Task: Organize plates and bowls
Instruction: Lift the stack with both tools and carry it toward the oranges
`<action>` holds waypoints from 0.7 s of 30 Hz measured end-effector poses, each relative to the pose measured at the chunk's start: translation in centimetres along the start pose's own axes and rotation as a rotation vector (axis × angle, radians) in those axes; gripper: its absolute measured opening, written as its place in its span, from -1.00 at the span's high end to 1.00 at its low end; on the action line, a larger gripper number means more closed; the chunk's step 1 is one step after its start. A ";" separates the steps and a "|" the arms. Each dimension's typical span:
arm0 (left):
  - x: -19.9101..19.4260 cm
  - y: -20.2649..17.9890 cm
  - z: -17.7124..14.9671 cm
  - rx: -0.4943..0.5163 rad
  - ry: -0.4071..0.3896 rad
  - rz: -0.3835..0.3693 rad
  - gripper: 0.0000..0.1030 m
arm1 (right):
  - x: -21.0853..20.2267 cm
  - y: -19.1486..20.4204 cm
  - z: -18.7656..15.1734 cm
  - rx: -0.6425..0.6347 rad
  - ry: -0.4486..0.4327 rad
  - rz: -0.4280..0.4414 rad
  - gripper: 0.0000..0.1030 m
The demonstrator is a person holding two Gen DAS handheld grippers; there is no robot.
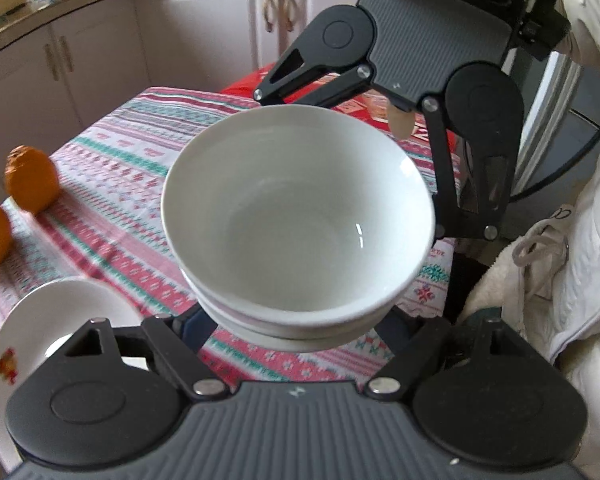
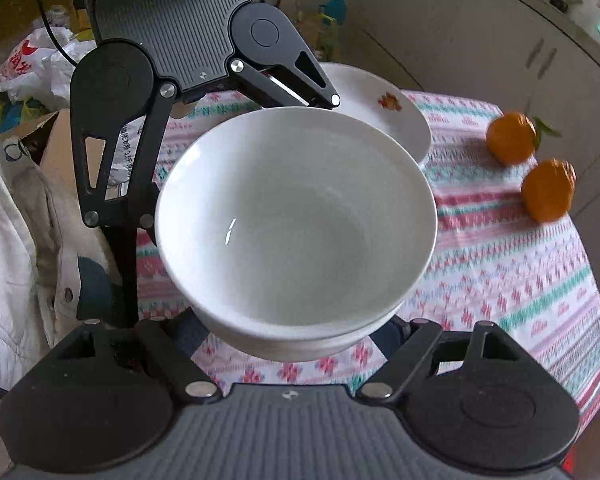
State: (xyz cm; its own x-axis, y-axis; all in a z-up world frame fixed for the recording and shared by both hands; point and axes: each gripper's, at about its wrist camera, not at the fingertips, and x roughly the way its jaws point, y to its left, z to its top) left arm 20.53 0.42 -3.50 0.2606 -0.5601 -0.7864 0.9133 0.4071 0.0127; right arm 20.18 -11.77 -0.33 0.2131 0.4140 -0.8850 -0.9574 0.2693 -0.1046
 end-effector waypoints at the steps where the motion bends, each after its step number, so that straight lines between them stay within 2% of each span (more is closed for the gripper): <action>1: -0.5 0.1 -0.2 -0.006 -0.001 0.012 -0.61 | 0.1 0.0 0.6 -0.016 -0.003 0.001 -0.68; 6: -3.2 1.1 -1.5 -0.035 -0.010 0.075 -0.61 | 0.4 -0.1 3.5 -0.086 -0.022 0.002 -0.68; 14: -5.8 5.0 -3.2 -0.081 -0.009 0.191 -0.61 | 2.9 -2.4 8.8 -0.193 -0.052 -0.002 -0.68; 21: -6.2 8.9 -4.6 -0.113 0.004 0.230 -0.61 | 5.8 -4.9 11.9 -0.220 -0.057 0.012 -0.68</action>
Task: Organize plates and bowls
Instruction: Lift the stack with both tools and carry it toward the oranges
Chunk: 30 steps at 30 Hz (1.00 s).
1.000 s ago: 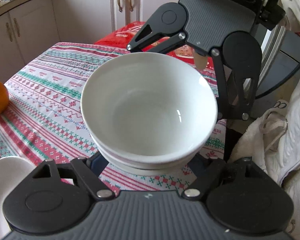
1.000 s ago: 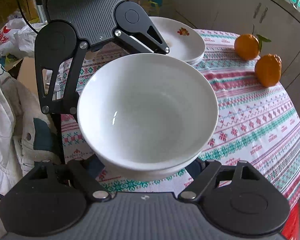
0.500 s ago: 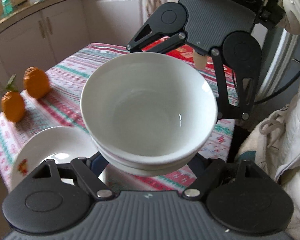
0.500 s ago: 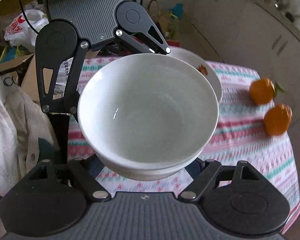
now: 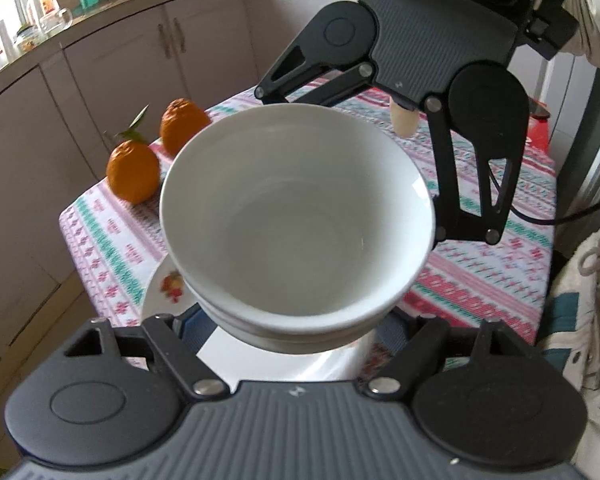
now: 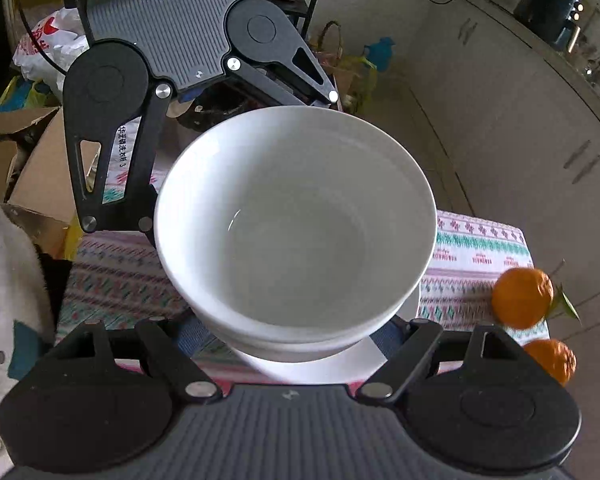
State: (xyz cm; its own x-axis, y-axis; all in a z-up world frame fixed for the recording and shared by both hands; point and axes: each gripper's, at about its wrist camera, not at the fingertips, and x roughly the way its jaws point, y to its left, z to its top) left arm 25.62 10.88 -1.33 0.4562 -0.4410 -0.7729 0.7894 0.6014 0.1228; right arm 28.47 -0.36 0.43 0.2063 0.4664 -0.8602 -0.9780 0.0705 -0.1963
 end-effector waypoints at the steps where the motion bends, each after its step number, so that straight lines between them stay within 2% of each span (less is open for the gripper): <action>1: 0.3 0.6 -0.2 0.000 0.002 0.001 -0.61 | 0.4 -0.4 0.2 -0.001 0.001 0.002 -0.68; 10: 1.9 3.1 -0.9 -0.022 0.029 -0.015 -0.61 | 3.1 -2.2 0.7 0.024 0.013 0.030 -0.68; 30: 3.3 4.7 -1.3 -0.041 0.048 -0.067 -0.61 | 5.4 -4.6 -0.4 0.108 0.015 0.112 -0.68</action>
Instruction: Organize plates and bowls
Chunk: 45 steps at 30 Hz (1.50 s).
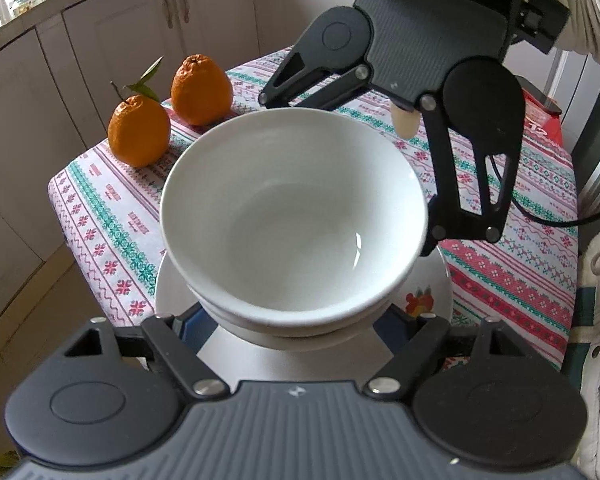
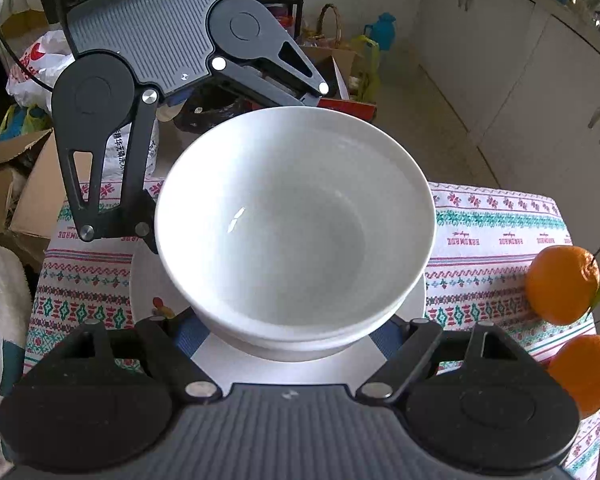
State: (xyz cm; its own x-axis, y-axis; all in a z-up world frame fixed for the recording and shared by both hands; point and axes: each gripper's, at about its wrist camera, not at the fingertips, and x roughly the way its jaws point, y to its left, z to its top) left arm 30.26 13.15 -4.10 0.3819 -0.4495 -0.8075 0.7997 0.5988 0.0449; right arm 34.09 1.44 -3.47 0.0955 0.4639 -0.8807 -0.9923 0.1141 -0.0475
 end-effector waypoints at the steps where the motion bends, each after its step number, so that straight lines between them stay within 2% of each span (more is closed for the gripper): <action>1: 0.0 0.0 0.0 0.000 -0.001 0.001 -0.61 | 0.1 -0.1 -0.1 0.003 -0.002 0.002 -0.68; 12: 0.1 0.1 0.0 -0.001 -0.005 0.008 -0.64 | 0.5 -1.6 -0.8 0.069 -0.024 0.032 -0.71; 13: 0.1 -0.1 0.0 0.004 -0.006 0.017 -0.66 | 0.5 -1.6 -0.8 0.076 -0.029 0.033 -0.73; 15: -0.2 -0.4 -0.1 0.008 -0.016 0.047 -0.75 | 0.2 -1.5 -0.8 0.098 -0.041 0.023 -0.99; 20: -1.7 -2.1 -1.4 -0.022 -0.012 0.126 -0.83 | -1.4 -0.5 -1.7 0.193 -0.038 -0.028 -1.00; 22: -2.8 -3.5 -2.1 -0.050 -0.017 0.166 -0.83 | -2.3 0.5 -2.5 0.263 -0.029 -0.082 -1.00; 25: -5.0 -6.3 -3.2 -0.122 -0.099 0.212 -0.92 | -4.0 2.9 -3.9 0.360 -0.045 -0.207 -1.00; 26: -5.5 -7.3 -3.6 -0.157 -0.132 0.245 -0.99 | -4.5 3.8 -4.4 0.403 -0.053 -0.254 -1.00; 29: -6.7 -10.6 -4.4 -0.285 -0.235 0.384 -0.99 | -5.6 6.5 -6.1 0.568 -0.070 -0.375 -1.00; 31: -6.9 -12.8 -4.8 -0.357 -0.277 0.464 -0.99 | -6.0 8.6 -7.6 0.680 -0.087 -0.441 -1.00; 34: -6.8 -15.5 -4.8 -0.464 -0.297 0.549 -0.99 | -6.6 11.0 -9.6 0.850 -0.105 -0.538 -1.00; 37: -7.5 -17.6 -4.1 -0.589 -0.319 0.614 -0.99 | -7.3 13.6 -10.8 0.965 -0.134 -0.616 -1.00; 39: -8.2 -19.0 -3.3 -0.661 -0.325 0.688 -0.99 | -7.6 15.2 -11.0 1.003 -0.147 -0.651 -1.00; 42: -9.1 -20.7 -2.4 -0.698 -0.315 0.776 -0.99 | -8.6 17.4 -10.7 1.016 -0.168 -0.742 -1.00; 45: -9.8 -21.8 -2.1 -0.703 -0.310 0.781 -0.99 | -9.7 19.3 -10.1 0.992 -0.190 -0.792 -1.00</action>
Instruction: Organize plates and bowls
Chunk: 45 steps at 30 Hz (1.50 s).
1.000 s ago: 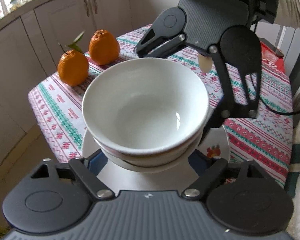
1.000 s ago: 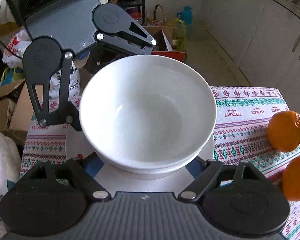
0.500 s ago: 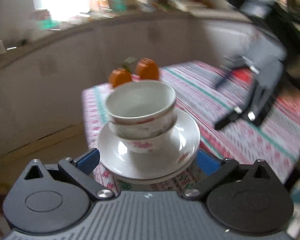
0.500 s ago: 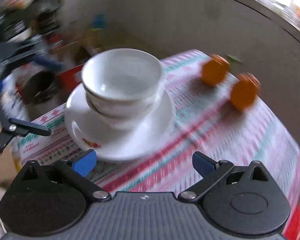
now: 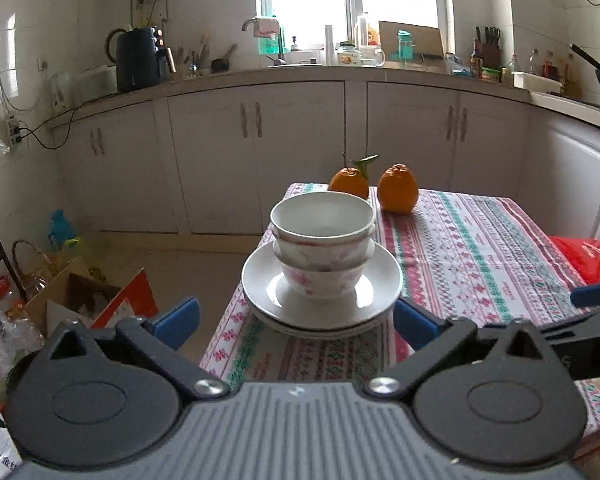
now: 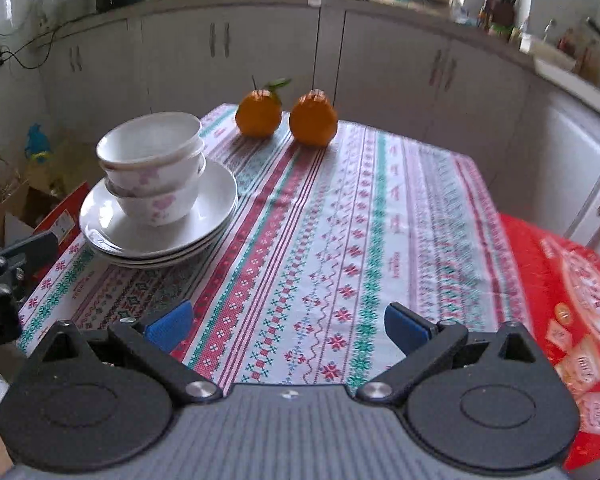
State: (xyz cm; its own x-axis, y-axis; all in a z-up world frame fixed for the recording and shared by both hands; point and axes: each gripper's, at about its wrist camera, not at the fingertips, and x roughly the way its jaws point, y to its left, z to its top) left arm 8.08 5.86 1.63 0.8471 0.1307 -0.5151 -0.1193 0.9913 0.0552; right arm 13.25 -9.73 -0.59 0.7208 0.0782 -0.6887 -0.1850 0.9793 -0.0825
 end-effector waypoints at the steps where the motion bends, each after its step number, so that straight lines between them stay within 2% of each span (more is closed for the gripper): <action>1: -0.4 0.0 -0.1 0.001 0.004 0.002 -0.99 | -0.7 0.1 -0.1 -0.002 -0.016 -0.008 -1.00; 12: -3.9 -0.7 -0.8 0.002 -0.040 0.014 -0.99 | -5.4 0.0 -1.3 0.033 -0.133 -0.033 -1.00; 45: -4.3 -1.2 -1.0 -0.022 -0.044 0.017 -0.99 | -6.0 0.3 -1.6 0.040 -0.151 -0.091 -1.00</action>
State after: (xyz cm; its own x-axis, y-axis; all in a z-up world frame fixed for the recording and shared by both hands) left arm 4.10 4.09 2.95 0.8665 0.1489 -0.4765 -0.1452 0.9884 0.0449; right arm 7.75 -10.22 2.37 0.8264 0.0131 -0.5630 -0.0896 0.9900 -0.1086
